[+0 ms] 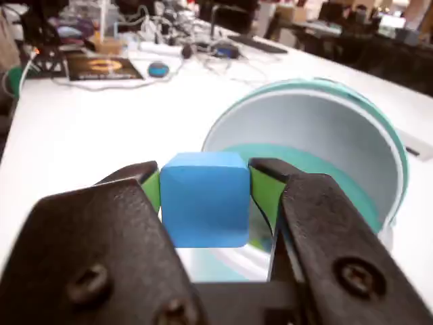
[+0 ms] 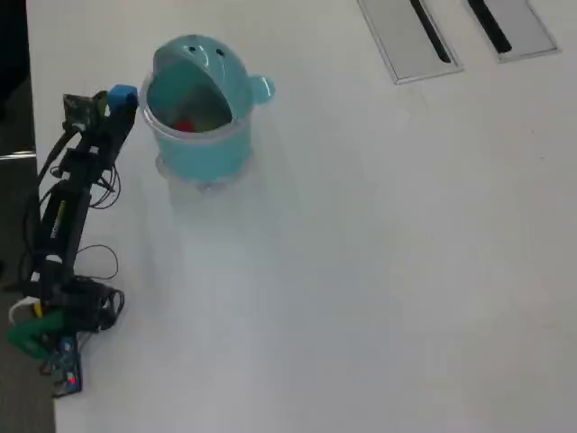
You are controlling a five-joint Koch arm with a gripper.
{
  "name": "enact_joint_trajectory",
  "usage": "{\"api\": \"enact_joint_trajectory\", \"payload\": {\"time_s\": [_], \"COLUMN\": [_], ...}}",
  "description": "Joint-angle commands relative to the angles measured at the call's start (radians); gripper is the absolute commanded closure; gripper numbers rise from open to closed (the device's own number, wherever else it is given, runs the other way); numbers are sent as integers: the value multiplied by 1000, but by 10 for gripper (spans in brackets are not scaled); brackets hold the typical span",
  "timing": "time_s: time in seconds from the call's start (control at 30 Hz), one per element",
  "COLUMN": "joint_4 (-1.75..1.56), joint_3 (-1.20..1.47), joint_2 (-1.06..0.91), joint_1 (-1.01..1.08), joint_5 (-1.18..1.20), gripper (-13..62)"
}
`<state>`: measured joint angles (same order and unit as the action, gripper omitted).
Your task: Grasp RGB lego blocks and put them in the bin one by one.
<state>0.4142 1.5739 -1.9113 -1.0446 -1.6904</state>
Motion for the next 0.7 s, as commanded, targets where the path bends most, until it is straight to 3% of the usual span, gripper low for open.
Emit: {"api": "enact_joint_trajectory", "payload": {"time_s": [0.0, 0.37, 0.47, 0.67], "joint_4": [-71, -198, -221, -224], "joint_3": [-103, -423, -423, -426], "joint_2": [-8, 391, 417, 433], "joint_1": [11, 137, 156, 230], "joint_5": [3, 9, 8, -5], "gripper": [440, 439, 432, 247]}}
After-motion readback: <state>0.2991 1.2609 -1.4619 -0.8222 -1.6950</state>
